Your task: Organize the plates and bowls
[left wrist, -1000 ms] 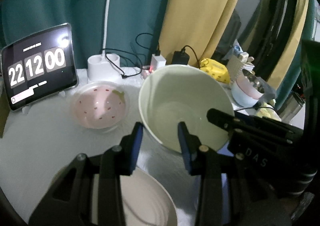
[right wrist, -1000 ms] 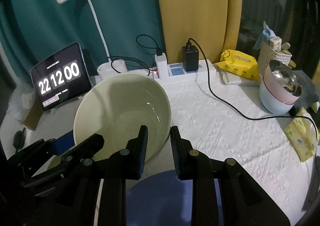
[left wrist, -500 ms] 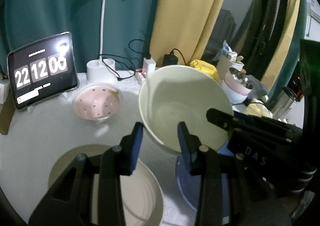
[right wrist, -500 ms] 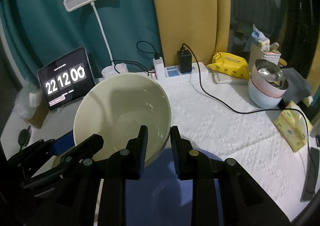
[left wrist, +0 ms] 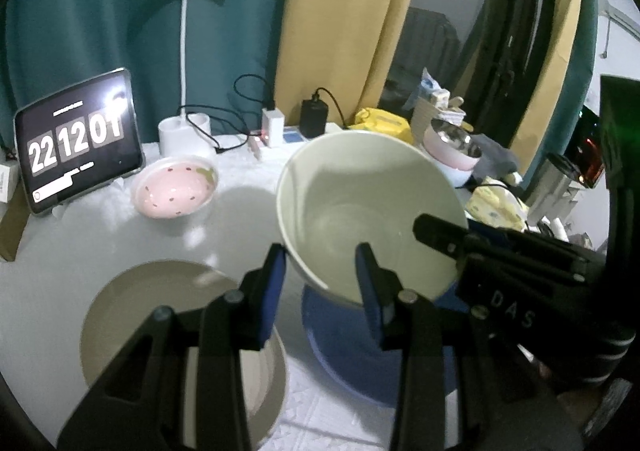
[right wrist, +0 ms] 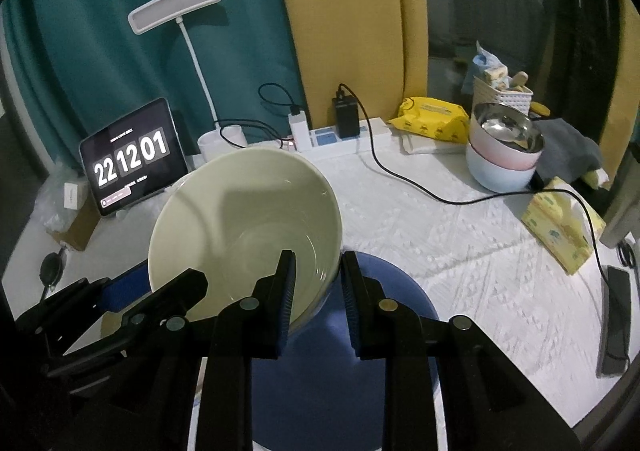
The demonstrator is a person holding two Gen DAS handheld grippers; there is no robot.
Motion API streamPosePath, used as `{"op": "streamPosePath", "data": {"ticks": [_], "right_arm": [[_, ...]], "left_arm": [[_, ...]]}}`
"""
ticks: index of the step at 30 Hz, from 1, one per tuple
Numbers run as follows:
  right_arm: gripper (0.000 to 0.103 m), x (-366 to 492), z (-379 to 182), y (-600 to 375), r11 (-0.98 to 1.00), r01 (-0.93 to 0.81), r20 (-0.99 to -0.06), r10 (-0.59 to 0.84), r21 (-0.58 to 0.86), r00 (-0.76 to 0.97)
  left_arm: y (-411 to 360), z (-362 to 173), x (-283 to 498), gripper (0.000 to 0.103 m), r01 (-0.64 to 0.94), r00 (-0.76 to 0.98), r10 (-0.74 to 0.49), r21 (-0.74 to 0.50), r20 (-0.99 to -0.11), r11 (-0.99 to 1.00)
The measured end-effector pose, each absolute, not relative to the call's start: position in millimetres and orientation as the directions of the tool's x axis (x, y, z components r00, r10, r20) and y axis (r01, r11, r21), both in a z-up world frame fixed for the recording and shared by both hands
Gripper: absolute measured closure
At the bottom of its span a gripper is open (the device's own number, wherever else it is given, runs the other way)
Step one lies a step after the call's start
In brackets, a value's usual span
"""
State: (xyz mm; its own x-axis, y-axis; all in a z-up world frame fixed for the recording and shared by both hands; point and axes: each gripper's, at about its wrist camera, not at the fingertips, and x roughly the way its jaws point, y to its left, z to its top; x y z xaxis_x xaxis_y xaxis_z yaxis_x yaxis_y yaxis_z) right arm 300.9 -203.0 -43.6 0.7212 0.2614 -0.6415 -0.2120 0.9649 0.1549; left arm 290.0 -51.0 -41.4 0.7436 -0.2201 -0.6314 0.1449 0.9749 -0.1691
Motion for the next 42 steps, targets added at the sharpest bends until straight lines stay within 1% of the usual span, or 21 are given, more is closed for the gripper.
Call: {"op": "streamPosePath", "data": {"ticks": [32,33,34,35,38,42], "right_arm": [[0.078,288.4,-96.2,-245.9,0.965,-0.163,-0.691,0.262,0.207,0.674],[0.078,287.9,-97.3,-246.1,0.966,-0.162,-0.692,0.259,0.204,0.674],[0.079,287.4,-97.4,-246.1,0.966,-0.165,-0.691,0.259,0.201,0.675],[0.083,285.5,-96.2,-244.8,0.957,-0.191,-0.681,0.289,0.218,0.673],[0.084,279.8,-89.2,-234.6,0.957,-0.227,-0.671,0.287,0.179,0.684],[0.084,282.8,-91.0,-236.3,0.966,-0.205,-0.682,0.256,0.157,0.685]], "left_arm": [[-95.0,-89.1,278.7,0.066,0.166,0.671,-0.176,-0.086,-0.720,0.982],[-96.5,-89.5,277.4,0.066,0.172,0.671,-0.179,-0.083,-0.719,0.982],[-100.2,-88.0,274.6,0.066,0.210,0.669,-0.217,-0.099,-0.711,0.973],[-103.3,-86.9,273.0,0.066,0.224,0.668,-0.222,-0.093,-0.711,0.970],[-119.1,-83.0,263.8,0.066,0.246,0.690,-0.195,-0.026,-0.697,0.969],[-111.8,-87.6,266.4,0.066,0.212,0.677,-0.177,-0.041,-0.714,0.976]]}}
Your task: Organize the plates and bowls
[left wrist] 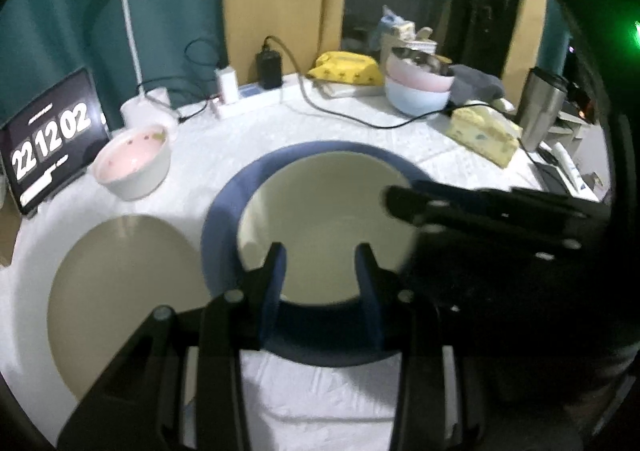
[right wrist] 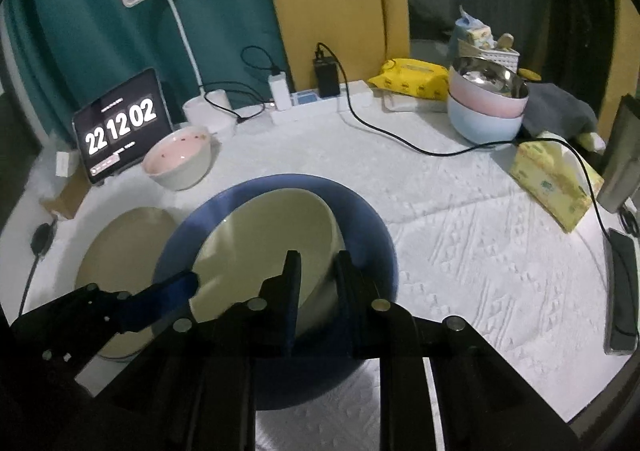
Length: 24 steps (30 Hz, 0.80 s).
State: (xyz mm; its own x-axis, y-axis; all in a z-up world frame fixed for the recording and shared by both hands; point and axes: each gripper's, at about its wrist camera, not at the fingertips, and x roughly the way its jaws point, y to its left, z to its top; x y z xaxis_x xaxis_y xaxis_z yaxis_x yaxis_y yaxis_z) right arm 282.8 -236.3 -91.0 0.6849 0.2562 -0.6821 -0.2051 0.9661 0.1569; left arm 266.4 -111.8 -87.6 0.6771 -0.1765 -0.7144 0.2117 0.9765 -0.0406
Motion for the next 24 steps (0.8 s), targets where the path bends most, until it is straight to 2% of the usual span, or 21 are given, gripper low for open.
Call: {"op": "streamPosePath", "data": {"ticks": [20,24], "right_arm": [[0.083,272.7,-99.8,-239.7,0.974,-0.178,-0.713,0.222,0.137,0.665],[0.075,272.5,-98.9,-233.9,0.976,-0.180,-0.721,0.214,0.125,0.659]], "left_arm": [[-77.1,-79.8,266.2,0.065,0.141,0.700,-0.153,-0.074,-0.698,0.987],[-71.1,-76.5,264.7,0.065,0.131,0.707,-0.149,-0.078,-0.692,0.988]]}}
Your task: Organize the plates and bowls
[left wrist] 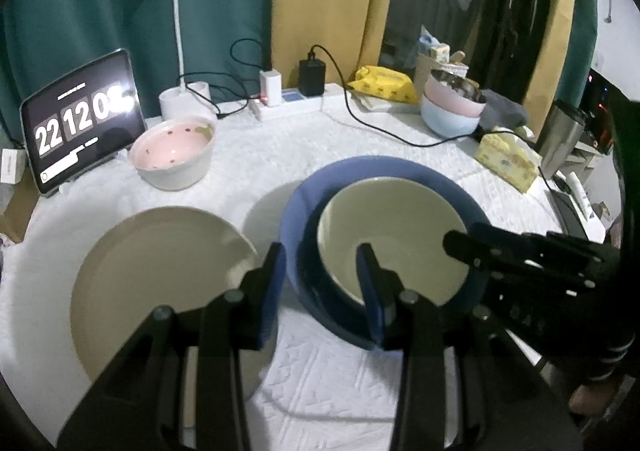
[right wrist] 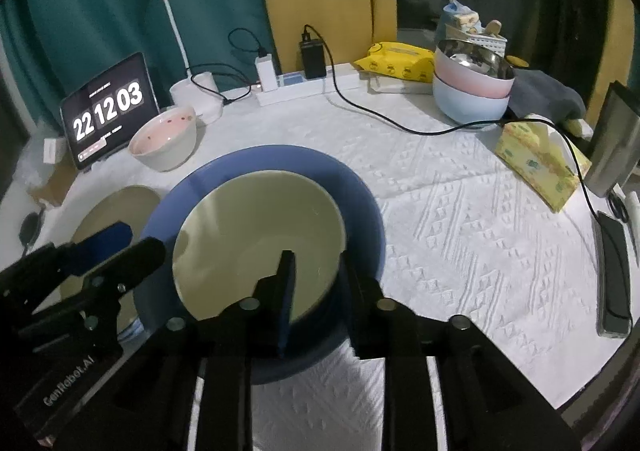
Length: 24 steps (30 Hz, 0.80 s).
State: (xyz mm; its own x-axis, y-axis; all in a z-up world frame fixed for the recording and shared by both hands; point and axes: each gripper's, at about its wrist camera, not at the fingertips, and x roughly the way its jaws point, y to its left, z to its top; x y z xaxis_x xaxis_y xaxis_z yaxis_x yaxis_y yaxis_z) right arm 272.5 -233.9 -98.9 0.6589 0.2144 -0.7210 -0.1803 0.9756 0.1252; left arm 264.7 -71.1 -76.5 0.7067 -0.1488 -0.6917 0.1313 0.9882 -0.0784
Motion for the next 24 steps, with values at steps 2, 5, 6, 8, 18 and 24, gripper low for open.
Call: {"op": "streamPosePath", "data": {"ticks": [2,5,6,8,18,24], "right_arm": [[0.075,271.6,-96.4,-232.9,0.974,-0.182,-0.722,0.220,0.132,0.656],[0.074,268.9,-90.2,-230.4,0.976,-0.178,-0.715,0.211,0.122,0.667],[0.074,268.2,-87.4,-230.1,0.977,-0.176,-0.710,0.211,0.123,0.671],[0.074,267.0,-82.7,-228.7,0.977,-0.175,-0.704,0.210,0.123,0.679],[0.074,268.4,-63.6,-211.4,0.973,-0.201,-0.683,0.223,0.113,0.696],[0.074,274.7,-58.5,-200.9,0.971,-0.216,-0.681,0.229,0.106,0.696]], "left_arm": [[-68.3,-75.5,265.1,0.065,0.126,0.707,-0.148,-0.083,-0.691,0.989],[-64.9,-72.5,264.6,0.065,0.125,0.711,-0.151,-0.088,-0.687,0.988],[-64.0,-71.7,264.5,0.065,0.126,0.712,-0.152,-0.088,-0.686,0.988],[-60.9,-69.5,265.1,0.065,0.127,0.713,-0.155,-0.091,-0.683,0.988],[-40.2,-57.4,268.4,0.061,0.111,0.735,-0.156,-0.109,-0.660,0.988],[-29.0,-53.9,273.7,0.060,0.099,0.740,-0.153,-0.119,-0.655,0.988]]}}
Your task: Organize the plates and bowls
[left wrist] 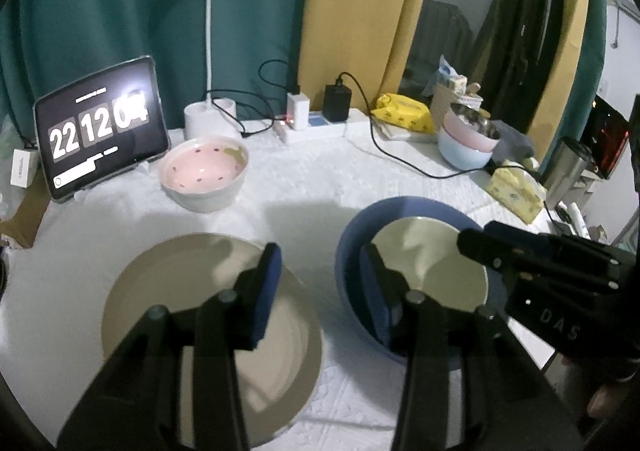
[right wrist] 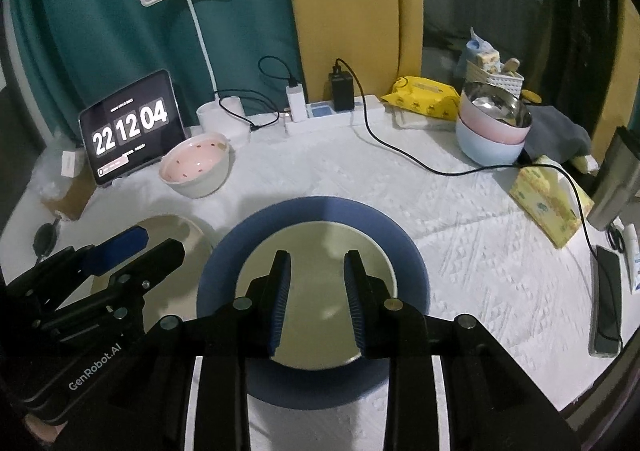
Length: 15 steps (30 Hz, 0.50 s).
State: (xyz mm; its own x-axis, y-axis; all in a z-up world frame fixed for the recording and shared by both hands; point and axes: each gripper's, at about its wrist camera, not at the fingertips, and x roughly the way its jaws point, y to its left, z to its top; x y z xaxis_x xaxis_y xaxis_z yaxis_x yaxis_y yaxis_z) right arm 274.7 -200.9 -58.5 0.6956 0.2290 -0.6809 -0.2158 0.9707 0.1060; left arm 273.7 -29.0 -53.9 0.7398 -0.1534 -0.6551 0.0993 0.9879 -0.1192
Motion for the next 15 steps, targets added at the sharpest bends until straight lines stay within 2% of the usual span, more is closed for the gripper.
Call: {"op": "streamPosePath", "data": {"ticks": [15], "right_arm": [[0.074,299.2,-53.9,-164.6,0.964,-0.253,-0.695,0.236,0.080,0.679]], "left_arm": [[5.6,-56.7,295.5,0.058,0.074,0.738,-0.142,-0.130,-0.659,0.989]]}}
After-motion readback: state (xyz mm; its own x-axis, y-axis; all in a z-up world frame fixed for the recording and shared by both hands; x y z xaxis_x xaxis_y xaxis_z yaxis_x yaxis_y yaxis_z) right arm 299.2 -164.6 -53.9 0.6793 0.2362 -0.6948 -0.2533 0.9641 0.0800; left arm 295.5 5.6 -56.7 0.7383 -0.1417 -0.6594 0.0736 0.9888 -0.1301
